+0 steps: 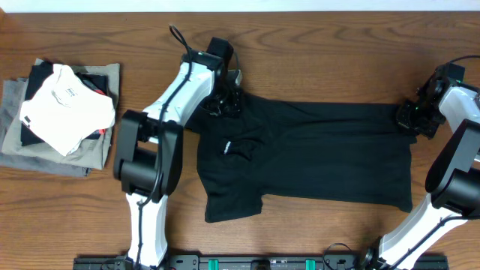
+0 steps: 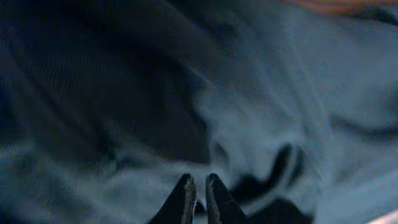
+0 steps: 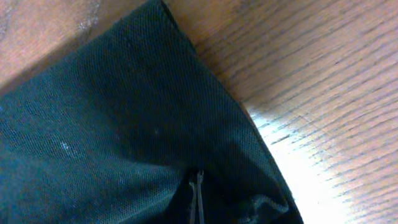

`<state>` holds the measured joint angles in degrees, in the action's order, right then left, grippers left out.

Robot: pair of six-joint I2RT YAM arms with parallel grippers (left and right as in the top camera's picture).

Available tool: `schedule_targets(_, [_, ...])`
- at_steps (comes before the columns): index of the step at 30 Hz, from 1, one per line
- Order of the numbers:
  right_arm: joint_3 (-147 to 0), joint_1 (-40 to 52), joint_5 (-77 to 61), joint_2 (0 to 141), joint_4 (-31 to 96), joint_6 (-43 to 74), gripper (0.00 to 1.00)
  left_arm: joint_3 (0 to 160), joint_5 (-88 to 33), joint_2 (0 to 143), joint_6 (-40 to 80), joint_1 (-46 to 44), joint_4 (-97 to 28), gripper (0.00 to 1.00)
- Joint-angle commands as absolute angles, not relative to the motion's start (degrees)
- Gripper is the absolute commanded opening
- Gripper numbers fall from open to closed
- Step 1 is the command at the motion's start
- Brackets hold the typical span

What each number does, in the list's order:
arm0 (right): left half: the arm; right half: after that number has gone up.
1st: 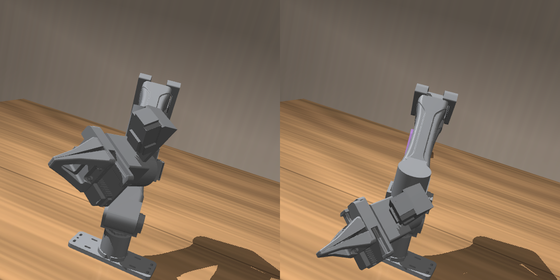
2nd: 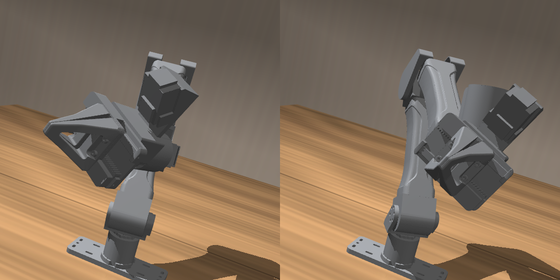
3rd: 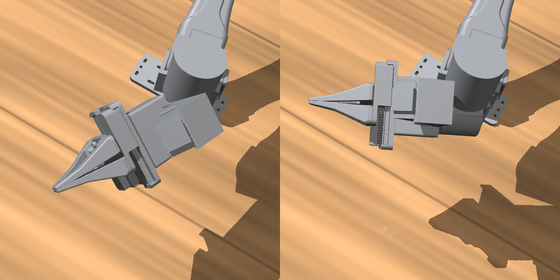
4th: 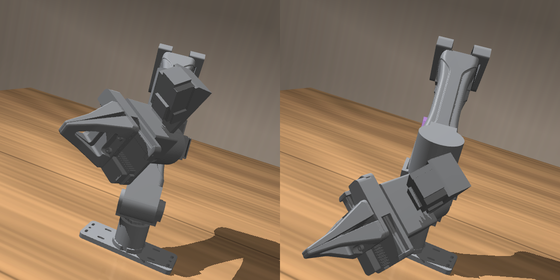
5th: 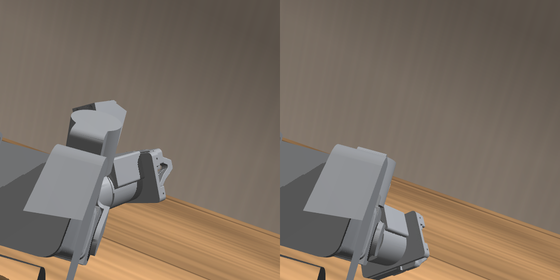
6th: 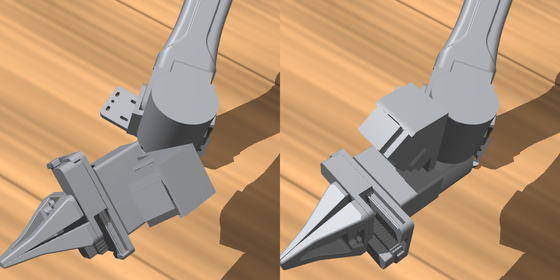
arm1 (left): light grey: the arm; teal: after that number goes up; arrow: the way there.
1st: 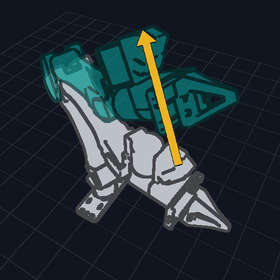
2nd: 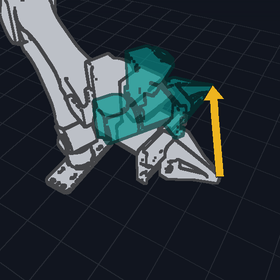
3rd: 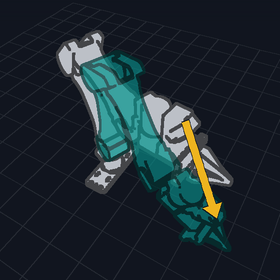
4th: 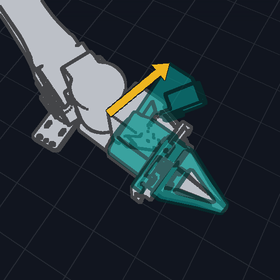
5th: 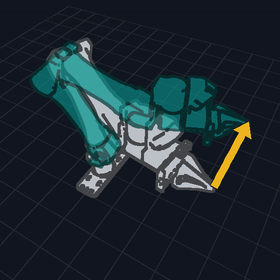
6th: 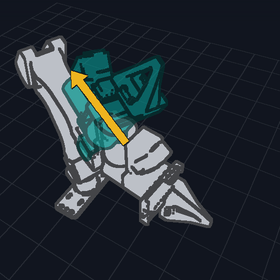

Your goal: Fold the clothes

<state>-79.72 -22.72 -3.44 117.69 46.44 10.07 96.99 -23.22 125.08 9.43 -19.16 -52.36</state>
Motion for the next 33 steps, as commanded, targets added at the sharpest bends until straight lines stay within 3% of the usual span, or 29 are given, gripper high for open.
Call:
schedule_targets(1, [-79.1, -23.2, -3.7, 117.3, 46.7, 10.7, 0.01, 97.2, -23.5, 127.2, 10.6, -18.7, -50.6, 0.11])
schedule_targets(33, [-79.7, -23.3, -2.8, 117.3, 39.9, 10.7, 0.01, 97.8, -18.4, 130.3, 9.5, -5.4, -41.8, 0.11])
